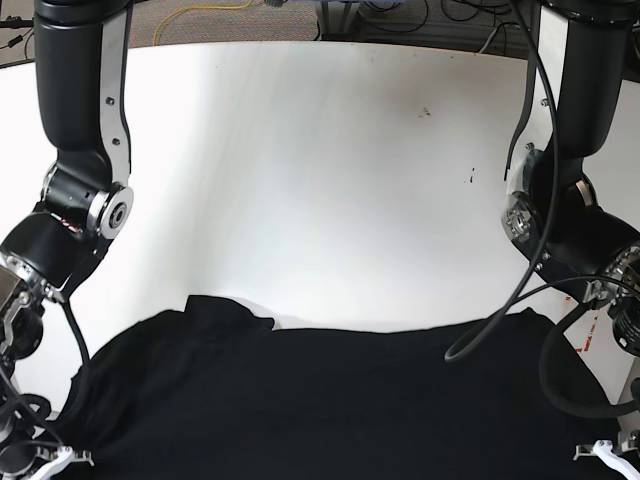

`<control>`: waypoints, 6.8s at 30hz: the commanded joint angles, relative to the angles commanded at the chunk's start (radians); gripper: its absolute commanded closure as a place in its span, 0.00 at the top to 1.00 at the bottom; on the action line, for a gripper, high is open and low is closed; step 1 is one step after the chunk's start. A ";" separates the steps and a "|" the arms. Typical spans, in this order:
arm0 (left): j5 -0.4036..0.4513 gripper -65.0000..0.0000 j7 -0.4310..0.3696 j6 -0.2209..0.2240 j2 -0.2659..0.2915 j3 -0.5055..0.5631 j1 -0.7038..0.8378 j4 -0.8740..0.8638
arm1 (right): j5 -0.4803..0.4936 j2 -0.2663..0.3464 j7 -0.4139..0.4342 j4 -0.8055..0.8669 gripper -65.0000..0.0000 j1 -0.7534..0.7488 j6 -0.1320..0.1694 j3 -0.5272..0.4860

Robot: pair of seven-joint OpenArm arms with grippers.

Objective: Fold the T-shirt properly

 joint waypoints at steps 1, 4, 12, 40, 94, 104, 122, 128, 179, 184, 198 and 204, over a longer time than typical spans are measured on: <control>0.000 0.00 0.000 0.000 0.000 0.000 0.020 0.011 | 0.000 0.000 0.000 0.018 0.00 -0.026 0.000 0.005; -0.002 0.00 0.000 -0.002 0.000 0.000 0.094 0.046 | 0.000 -0.003 0.000 0.087 0.00 -0.126 0.003 0.014; -0.002 0.00 0.003 -0.025 0.000 -0.002 0.315 0.143 | 0.000 -0.064 -0.052 0.292 0.00 -0.396 0.005 0.071; 0.000 0.00 -0.002 -0.061 -0.041 -0.153 1.120 0.252 | -0.003 -0.255 -0.035 0.419 0.00 -1.119 0.089 0.235; 0.008 0.24 0.002 -0.061 -0.094 -0.152 1.332 0.236 | -0.011 -0.259 0.018 0.358 0.00 -1.327 0.089 0.233; 0.008 0.76 0.003 -0.061 -0.100 -0.152 1.329 0.236 | -0.011 -0.255 0.018 0.358 0.00 -1.329 0.089 0.233; -0.002 0.76 0.046 -0.061 -0.201 -0.147 1.290 0.241 | -0.011 -0.258 0.018 0.358 0.00 -1.323 0.086 0.229; 0.006 0.75 0.043 -0.061 -0.193 -0.153 1.289 0.238 | -0.011 -0.258 0.018 0.358 0.00 -1.323 0.086 0.229; -1.215 0.65 0.092 -0.061 -0.361 -0.373 1.131 -0.229 | -0.008 -0.262 0.018 0.361 0.00 -1.324 0.083 0.229; -1.177 0.66 0.091 -0.061 -0.364 -0.431 1.085 -0.224 | -0.009 -0.262 0.018 0.364 0.06 -1.323 0.083 0.229; -0.887 0.66 0.091 -0.061 -0.350 -0.445 0.990 -0.229 | -0.002 -0.272 0.018 0.423 0.53 -1.320 0.087 0.230; -0.786 0.66 0.089 -0.061 -0.321 -0.443 0.985 -0.227 | -0.002 -0.276 0.017 0.433 0.54 -1.287 0.089 0.233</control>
